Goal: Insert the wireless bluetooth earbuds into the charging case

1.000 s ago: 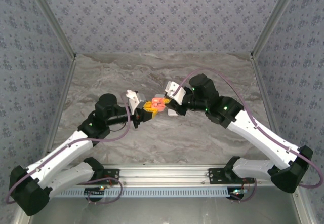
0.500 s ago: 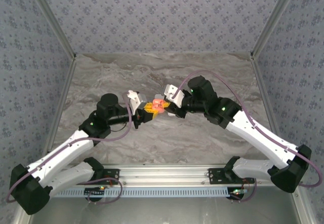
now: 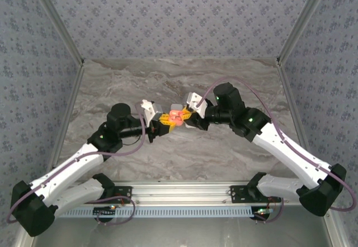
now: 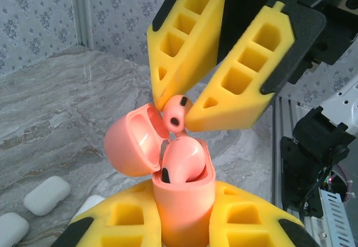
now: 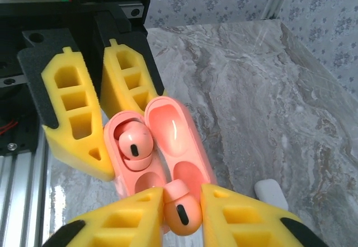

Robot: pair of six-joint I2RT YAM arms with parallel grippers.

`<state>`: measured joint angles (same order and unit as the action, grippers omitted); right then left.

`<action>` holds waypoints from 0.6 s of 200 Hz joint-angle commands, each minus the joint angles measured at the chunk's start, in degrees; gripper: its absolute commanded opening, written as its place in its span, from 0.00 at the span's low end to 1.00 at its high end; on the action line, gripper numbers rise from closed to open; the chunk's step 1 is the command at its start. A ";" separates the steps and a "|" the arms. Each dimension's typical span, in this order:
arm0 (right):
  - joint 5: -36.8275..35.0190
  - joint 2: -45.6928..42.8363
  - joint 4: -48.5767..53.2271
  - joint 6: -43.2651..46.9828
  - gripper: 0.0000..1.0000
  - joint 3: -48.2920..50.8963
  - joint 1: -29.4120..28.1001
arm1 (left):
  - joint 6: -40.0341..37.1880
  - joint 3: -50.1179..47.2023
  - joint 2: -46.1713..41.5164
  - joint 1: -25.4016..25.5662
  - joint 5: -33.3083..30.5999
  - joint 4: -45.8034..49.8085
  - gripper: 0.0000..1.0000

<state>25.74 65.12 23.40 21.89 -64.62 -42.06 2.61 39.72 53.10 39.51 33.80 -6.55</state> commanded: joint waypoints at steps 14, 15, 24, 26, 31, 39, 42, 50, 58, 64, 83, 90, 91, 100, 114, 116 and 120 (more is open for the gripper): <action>6.36 -1.60 0.98 -2.23 0.30 0.21 1.30 | 0.73 1.37 -0.34 -0.06 0.19 -5.04 0.00; 6.40 -1.59 0.92 -2.30 0.31 0.16 1.29 | 0.73 1.34 -0.31 -0.05 0.20 -5.09 0.00; 6.83 -1.75 0.70 -2.68 0.36 -0.06 1.58 | 0.81 1.41 -0.32 -0.06 0.29 -5.21 0.00; 7.06 -1.83 0.60 -2.79 0.38 -0.10 1.63 | 0.88 1.34 -0.29 -0.05 0.30 -5.20 0.00; 7.11 -2.00 0.44 -2.88 0.40 -0.15 1.75 | 0.86 1.41 -0.24 -0.10 0.30 -5.23 0.00; 6.75 -2.15 0.04 -3.27 0.43 -0.39 1.92 | 0.93 1.35 -0.24 -0.07 0.30 -5.31 0.00; 6.50 -2.25 -0.06 -3.48 0.44 -0.54 1.91 | 0.91 1.38 -0.21 -0.07 0.34 -5.32 0.00; 6.57 -2.49 -0.21 -4.02 0.46 -0.92 2.23 | 0.93 1.41 -0.19 -0.04 0.39 -5.41 0.00; 6.69 -2.75 -0.57 -4.66 0.49 -1.15 2.69 | 1.00 1.37 -0.19 -0.11 0.39 -5.45 0.00; 6.74 -2.93 -0.85 -5.33 0.50 -1.36 3.09 | 1.03 1.42 -0.13 -0.06 0.47 -5.48 0.00; 7.81 -3.94 -1.70 -7.30 0.59 -1.36 4.77 | 1.06 1.36 -0.13 -0.05 0.31 -5.56 0.00; 8.14 -4.57 -2.31 -8.48 0.65 -0.81 5.66 | 1.04 1.33 -0.16 -0.09 0.29 -5.71 0.00; 8.21 -4.66 -2.44 -8.59 0.66 -0.75 5.80 | 1.02 1.32 -0.20 -0.07 0.29 -5.71 0.00; 9.71 -5.29 -3.67 -10.64 0.74 0.08 7.15 | 1.14 1.19 -0.24 -0.07 0.21 -5.99 0.00; 13.43 -5.79 -6.02 -13.92 0.87 1.88 9.22 | 1.25 0.98 -0.27 -0.07 0.30 -6.55 0.00; 14.11 -5.80 -6.31 -14.36 0.89 2.15 9.38 | 1.25 0.97 -0.26 -0.09 0.34 -6.62 0.00; 14.94 -5.73 -6.84 -15.11 0.95 2.66 9.68 | 1.28 0.92 -0.20 -0.05 0.31 -6.80 0.00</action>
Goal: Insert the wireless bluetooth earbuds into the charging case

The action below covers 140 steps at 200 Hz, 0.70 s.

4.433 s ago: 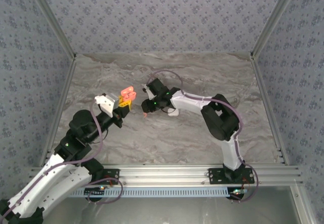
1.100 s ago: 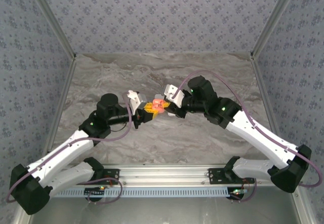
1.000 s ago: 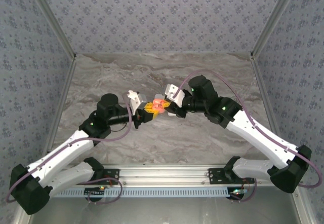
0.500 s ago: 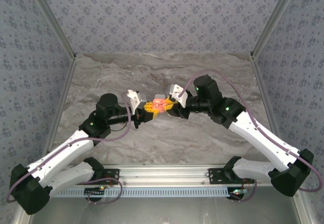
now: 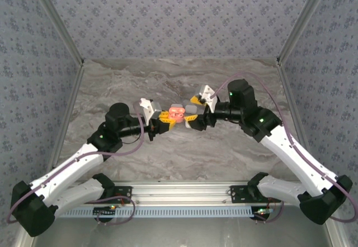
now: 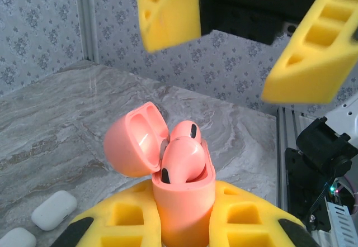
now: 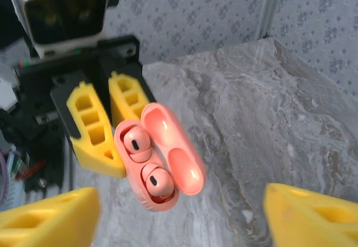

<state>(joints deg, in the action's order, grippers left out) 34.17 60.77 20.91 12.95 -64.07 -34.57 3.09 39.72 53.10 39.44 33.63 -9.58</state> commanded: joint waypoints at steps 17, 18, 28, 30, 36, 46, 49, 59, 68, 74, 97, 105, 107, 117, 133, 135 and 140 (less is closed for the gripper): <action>9.05 -0.25 -5.41 -8.35 1.00 3.07 2.31 | 0.70 0.97 -0.16 -0.01 0.48 -3.93 0.00; 9.24 -0.15 -5.38 -8.45 1.00 3.03 2.27 | 0.69 0.97 -0.13 0.01 0.47 -3.94 0.00; 10.50 1.20 -5.27 -9.39 1.00 3.01 2.21 | 0.69 0.94 -0.09 0.01 0.48 -3.99 0.00; 10.79 1.50 -5.29 -9.60 1.00 3.00 2.22 | 0.69 0.92 -0.10 0.02 0.43 -4.03 0.00; 11.60 2.41 -5.34 -10.21 1.00 2.95 2.14 | 0.81 0.97 -0.03 -0.03 0.56 -4.03 0.00; 12.90 3.84 -5.99 -11.36 1.00 2.62 1.71 | 0.79 1.01 -0.02 -0.01 0.56 -4.04 0.00; 13.34 4.36 -6.23 -11.63 1.00 2.39 1.63 | 0.86 1.02 0.01 0.01 0.56 -3.99 0.00; 14.43 5.80 -6.71 -12.13 1.00 1.79 0.96 | 0.94 1.02 0.14 0.00 0.53 -3.98 0.00; 15.19 6.91 -6.35 -12.08 1.00 0.89 0.12 | 0.97 1.10 0.19 -0.01 0.58 -3.99 0.00; 15.86 7.62 -6.08 -11.94 1.00 0.28 -0.41 | 1.08 1.14 0.20 0.02 0.56 -3.86 0.00; 18.02 9.27 -4.50 -11.39 1.00 -1.81 -1.70 | 1.05 1.20 0.16 0.03 0.30 -3.34 0.00; 18.59 9.45 -3.89 -11.11 1.00 -2.38 -2.01 | 1.04 1.23 0.17 0.09 0.14 -3.25 0.00; 18.81 9.45 -3.71 -11.04 1.00 -2.53 -2.06 | 1.10 1.23 0.21 0.02 0.06 -3.21 0.00; 19.32 9.13 -3.25 -10.76 1.00 -2.87 -2.18 | 0.97 1.10 0.19 0.11 -0.05 -3.08 0.00; 19.51 7.79 -3.07 -10.67 1.00 -2.74 -2.34 | 0.87 1.12 0.26 0.11 -0.29 -2.86 0.00; 19.52 7.63 -3.07 -10.67 1.00 -2.73 -2.28 | 0.86 1.12 0.27 0.04 -0.31 -2.89 0.00; 19.53 7.17 -3.00 -10.59 1.00 -2.64 -2.30 | 0.79 1.20 0.31 0.07 -0.46 -2.82 0.00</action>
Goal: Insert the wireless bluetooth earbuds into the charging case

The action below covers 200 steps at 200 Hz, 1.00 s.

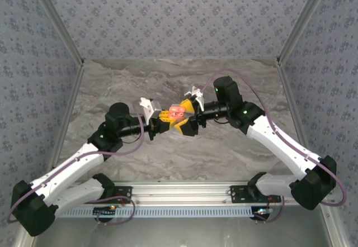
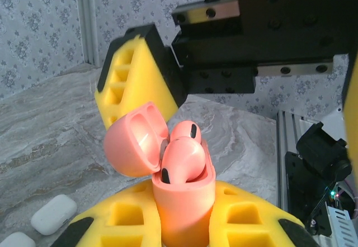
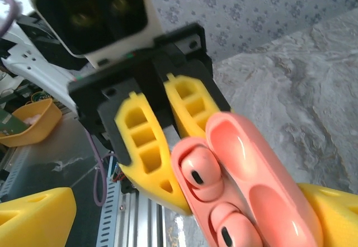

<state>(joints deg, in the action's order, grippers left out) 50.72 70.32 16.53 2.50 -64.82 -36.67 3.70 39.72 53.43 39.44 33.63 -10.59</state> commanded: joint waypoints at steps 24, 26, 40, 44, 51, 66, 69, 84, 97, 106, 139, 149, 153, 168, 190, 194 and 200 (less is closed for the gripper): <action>2.16 -4.58 2.05 0.31 1.00 -1.16 -0.30 | -0.13 1.23 -0.03 0.08 -1.03 -1.47 0.00; 2.01 -4.71 2.20 0.38 1.00 -1.12 -0.28 | -0.22 1.23 -0.07 0.10 -1.09 -1.46 0.00; 0.93 -5.54 2.78 0.55 1.00 -0.66 -0.42 | -0.38 1.21 -0.06 0.03 -1.27 -1.30 0.00; 0.68 -5.65 3.07 0.65 1.00 -0.58 -0.47 | -0.45 1.23 -0.03 0.06 -1.25 -1.28 0.00; 0.25 -5.79 3.43 0.79 1.00 -0.49 -0.45 | -0.51 1.32 -0.06 0.09 -1.37 -1.27 0.00; -1.77 -5.81 4.54 1.39 1.00 -0.53 -0.44 | -0.56 1.32 -0.04 0.03 -1.49 -1.20 0.00; -2.29 -5.88 4.80 1.57 1.00 -0.57 -0.37 | -0.60 1.40 -0.08 -0.01 -1.50 -1.23 0.00; -7.09 -6.22 5.82 1.88 1.00 -1.22 -0.34 | -0.45 1.39 0.06 0.03 -2.11 -1.06 0.00; -12.70 -6.97 6.15 1.39 1.00 -1.67 -0.13 | 0.19 1.46 0.50 0.03 -3.35 -0.23 0.00; -16.82 -7.70 6.03 0.35 1.00 -1.78 0.41 | 0.86 1.58 1.17 0.01 -4.65 0.80 0.00; -28.25 -10.95 5.43 -4.87 1.00 0.24 5.60 | 6.88 0.93 5.98 -0.75 -12.35 3.26 0.00; -30.41 -11.95 4.81 -6.95 1.00 1.64 8.03 | 9.50 0.31 8.39 -1.47 -12.87 2.61 0.00; -31.12 -12.37 4.63 -7.89 1.00 2.24 9.21 | 10.55 0.27 9.37 -1.89 -12.81 2.37 0.00; -32.13 -13.38 3.98 -10.85 1.00 4.28 12.71 | 14.29 0.50 14.17 -3.24 -12.49 2.15 0.00; -32.18 -13.87 4.03 -13.80 1.00 6.26 16.73 | 17.86 2.03 21.42 -4.44 -12.43 3.32 0.00; -32.19 -13.89 4.11 -14.04 1.00 6.55 17.18 | 18.31 2.31 22.60 -4.52 -12.40 3.50 0.00; -32.30 -13.90 4.40 -14.25 1.00 6.88 17.73 | 18.80 2.74 24.25 -4.57 -12.42 3.73 0.00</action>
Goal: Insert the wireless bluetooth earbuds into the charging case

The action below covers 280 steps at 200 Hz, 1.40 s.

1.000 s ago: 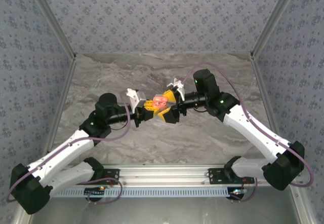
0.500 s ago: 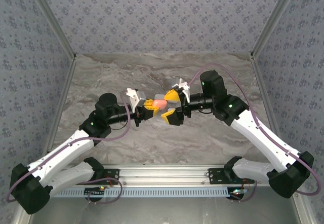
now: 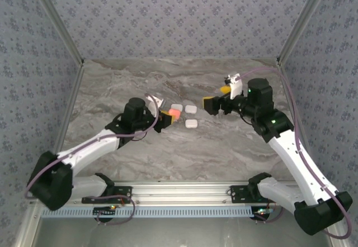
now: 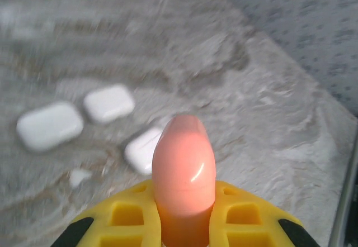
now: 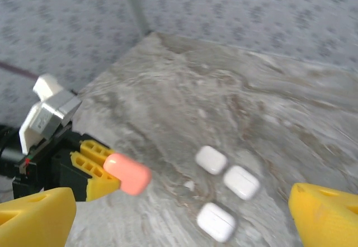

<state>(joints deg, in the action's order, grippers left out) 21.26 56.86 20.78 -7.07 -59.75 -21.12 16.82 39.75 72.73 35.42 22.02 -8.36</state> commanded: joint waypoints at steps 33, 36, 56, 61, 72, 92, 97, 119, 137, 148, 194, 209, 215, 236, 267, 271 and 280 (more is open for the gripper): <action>-5.61 -0.29 1.64 -4.83 1.00 3.26 3.19 | 9.26 3.22 11.83 -0.77 -1.29 0.23 0.00; -5.70 -0.26 1.75 -4.88 1.00 3.37 3.24 | 9.52 3.30 12.45 -0.78 -1.20 0.19 0.00; -5.93 0.09 2.07 -4.49 1.00 3.86 3.47 | 10.98 3.77 15.70 -0.98 -0.73 -0.72 0.00; -5.90 0.16 2.35 -4.26 1.00 3.78 3.46 | 11.19 3.97 16.33 -1.01 -0.53 -0.98 0.00; -5.94 0.56 2.74 -4.18 1.00 3.85 3.56 | 11.55 4.42 17.51 -0.98 -0.40 -1.31 0.00; -5.66 1.19 2.98 -4.00 1.00 3.85 3.59 | 12.13 5.54 20.08 -1.10 -0.41 -1.30 0.03; -5.57 1.29 3.12 -3.98 1.00 3.85 3.56 | 12.35 5.81 20.83 -1.20 -0.25 -1.44 0.04; -5.22 1.55 3.27 -3.83 1.00 3.95 3.55 | 13.60 6.68 23.51 -1.31 0.61 -2.63 0.09; -4.52 1.60 3.41 -3.72 1.00 4.08 3.63 | 14.34 7.16 25.13 -1.53 0.66 -3.80 0.17; -3.90 1.52 3.36 -3.74 1.00 4.28 3.83 | 14.47 7.52 25.97 -1.59 0.55 -3.91 0.20; -1.44 1.17 2.87 -5.18 1.00 5.04 6.05 | 14.48 8.03 28.17 -2.06 -0.47 -3.68 0.43; -0.96 1.20 2.69 -5.36 1.00 5.06 6.86 | 14.34 7.56 27.68 -2.31 -1.56 -3.38 0.51; -1.02 1.07 2.71 -5.32 1.00 5.02 7.10 | 14.10 7.33 27.27 -2.37 -2.11 -2.96 0.53; -1.83 0.82 3.35 -4.89 1.00 4.82 8.15 | 13.35 6.17 24.52 -3.15 -4.35 -1.51 0.59; -4.59 -0.49 3.30 -4.49 1.00 5.98 9.47 | 12.01 3.45 16.95 -4.52 -8.20 0.05 0.69; -5.13 -0.81 3.18 -4.45 1.00 6.34 9.64 | 11.66 3.14 15.77 -4.62 -9.01 0.48 0.70; -6.97 -1.65 2.65 -4.27 1.00 7.47 9.83 | 10.82 2.56 12.97 -4.75 -11.03 1.46 0.74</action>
<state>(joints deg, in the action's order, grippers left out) 18.06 57.69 22.96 -11.18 -54.54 -12.12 29.74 43.48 92.79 31.29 16.25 -9.17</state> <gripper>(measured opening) 0.998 0.707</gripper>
